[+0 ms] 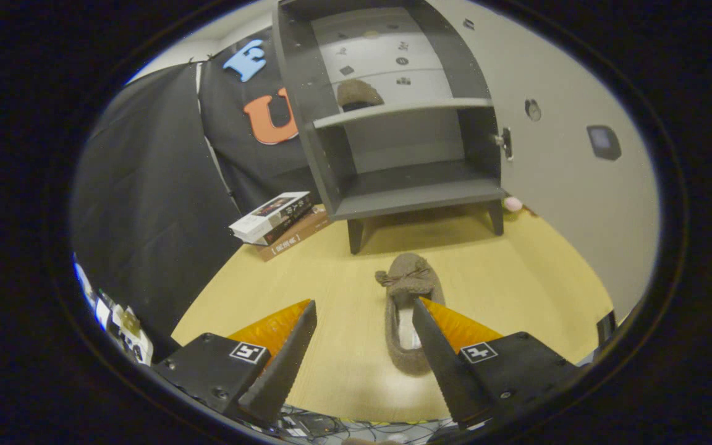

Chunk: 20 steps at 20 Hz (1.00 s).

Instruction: Open the shoe cabinet door, grab the shoes and put them into the shoe cabinet, then close the shoe cabinet door.

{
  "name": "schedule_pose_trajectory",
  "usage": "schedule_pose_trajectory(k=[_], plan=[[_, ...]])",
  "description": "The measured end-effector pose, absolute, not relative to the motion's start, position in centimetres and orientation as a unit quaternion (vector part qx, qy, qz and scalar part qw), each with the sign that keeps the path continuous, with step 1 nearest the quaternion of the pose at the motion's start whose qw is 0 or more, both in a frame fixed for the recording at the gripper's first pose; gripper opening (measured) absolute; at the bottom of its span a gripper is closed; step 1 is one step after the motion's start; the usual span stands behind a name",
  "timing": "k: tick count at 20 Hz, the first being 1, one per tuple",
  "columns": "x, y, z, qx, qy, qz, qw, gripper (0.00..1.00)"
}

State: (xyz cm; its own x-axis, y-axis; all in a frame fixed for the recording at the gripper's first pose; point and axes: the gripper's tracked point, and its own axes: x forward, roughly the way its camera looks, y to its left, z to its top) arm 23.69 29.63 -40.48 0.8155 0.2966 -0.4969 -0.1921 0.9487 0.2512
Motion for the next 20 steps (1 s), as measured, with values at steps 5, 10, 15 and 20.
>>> schedule_pose_trajectory(k=[5,10,15,20], plan=[[28.7,30.7,-45.0,0.116,0.31,0.105,0.938,0.99],[33.0,31.5,-47.1,0.124,0.331,0.086,0.932,0.99],[34.6,32.1,-48.6,0.125,0.355,0.084,0.923,0.94],[34.5,30.4,-49.3,0.133,0.374,0.071,0.915,0.18]])
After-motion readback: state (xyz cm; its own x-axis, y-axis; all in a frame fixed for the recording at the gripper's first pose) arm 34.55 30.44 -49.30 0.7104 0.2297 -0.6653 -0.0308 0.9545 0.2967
